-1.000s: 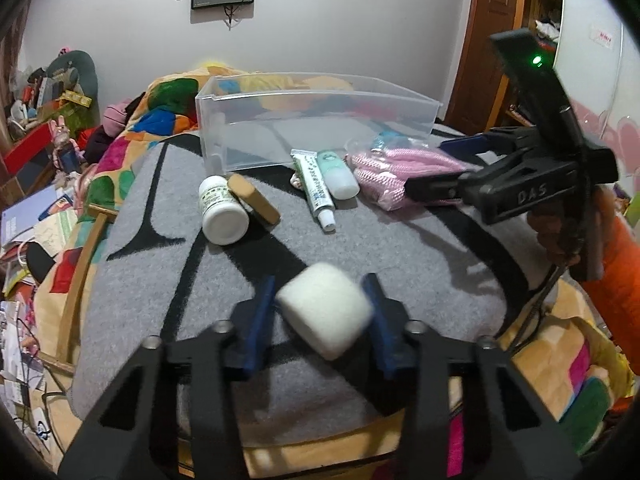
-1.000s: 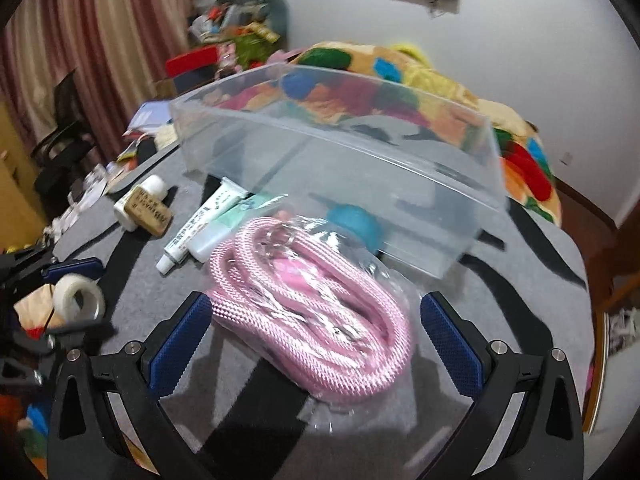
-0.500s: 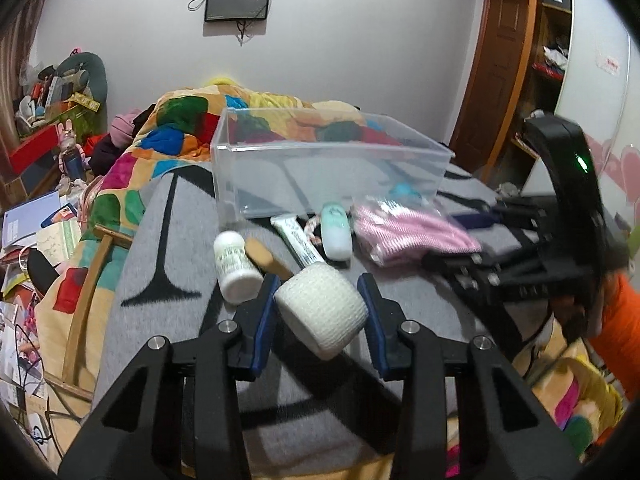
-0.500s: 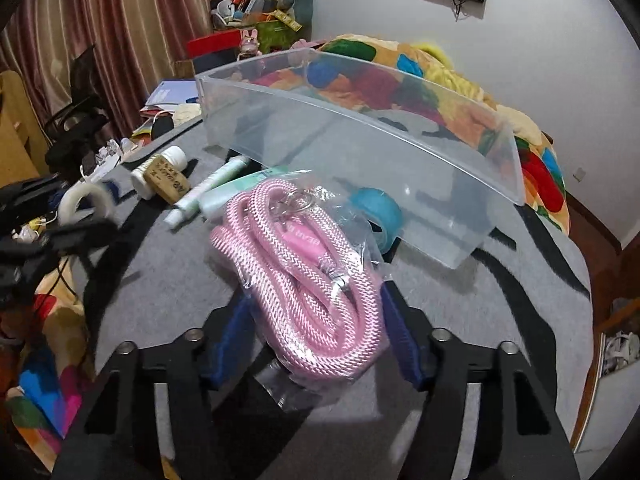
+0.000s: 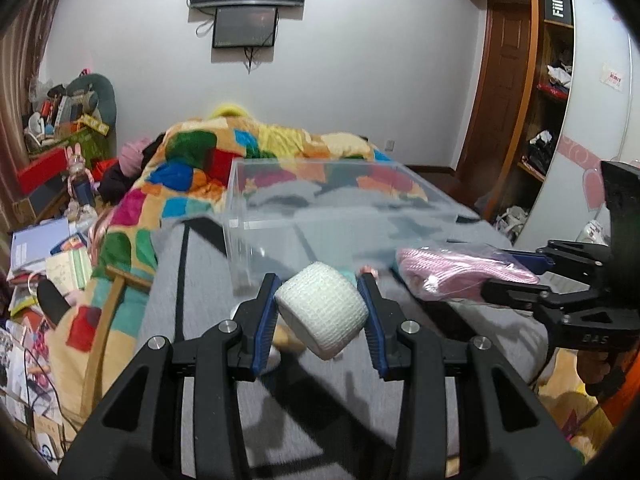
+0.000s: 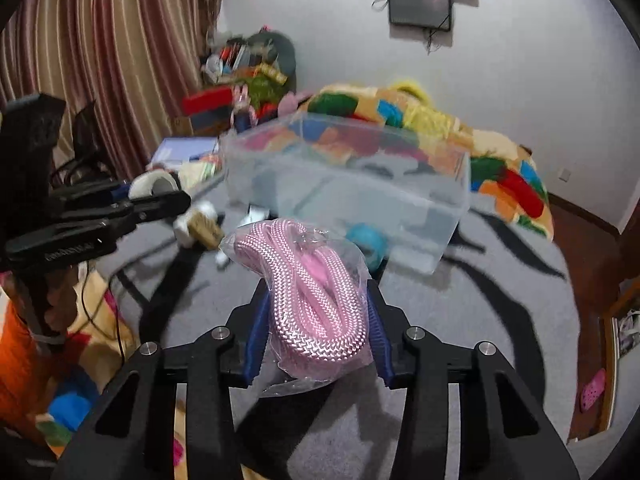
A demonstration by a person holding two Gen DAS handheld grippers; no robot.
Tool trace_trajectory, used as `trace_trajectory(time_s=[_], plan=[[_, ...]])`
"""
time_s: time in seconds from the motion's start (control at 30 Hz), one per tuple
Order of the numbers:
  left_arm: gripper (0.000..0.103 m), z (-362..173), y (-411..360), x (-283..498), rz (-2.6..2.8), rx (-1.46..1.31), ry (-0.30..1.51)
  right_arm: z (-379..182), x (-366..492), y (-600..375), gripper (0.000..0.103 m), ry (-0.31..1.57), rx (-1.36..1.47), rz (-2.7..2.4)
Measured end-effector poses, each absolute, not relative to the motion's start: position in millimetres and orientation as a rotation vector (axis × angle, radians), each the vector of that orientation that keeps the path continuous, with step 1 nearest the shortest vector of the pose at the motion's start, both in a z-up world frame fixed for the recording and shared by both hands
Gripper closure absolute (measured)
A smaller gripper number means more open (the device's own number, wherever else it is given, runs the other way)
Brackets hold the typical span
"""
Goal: Organize objects
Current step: 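Carry the tape roll into the box with the left gripper while the right drops the rope bag in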
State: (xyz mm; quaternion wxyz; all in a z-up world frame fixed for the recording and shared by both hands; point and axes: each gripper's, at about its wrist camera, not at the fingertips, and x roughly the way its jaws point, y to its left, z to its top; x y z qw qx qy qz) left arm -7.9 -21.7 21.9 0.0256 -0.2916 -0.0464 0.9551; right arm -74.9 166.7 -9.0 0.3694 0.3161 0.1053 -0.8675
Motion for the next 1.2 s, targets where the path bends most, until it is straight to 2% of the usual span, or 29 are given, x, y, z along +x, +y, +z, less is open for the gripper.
trace_trajectory(time_s=[0.27, 0.5, 0.77, 1.07, 1.2], plan=[[0.064, 54, -24, -41, 2.992, -0.808, -0.083, 31, -93, 158, 0.063, 0.206, 0.684, -2.322], [0.064, 60, -33, -82, 2.976, -0.859, -0.1, 39, -145, 140, 0.063, 0.168, 0.731, -2.411], [0.064, 32, -43, -142, 2.912, -1.092, -0.146, 22, -196, 119, 0.063, 0.212, 0.857, -2.436], [0.064, 0, -43, -178, 2.864, -1.273, -0.103, -17, -229, 100, 0.062, 0.271, 1.047, -2.361], [0.063, -3, -43, -179, 2.854, -1.297, -0.09, -25, -228, 100, 0.058, 0.267, 1.079, -2.335]])
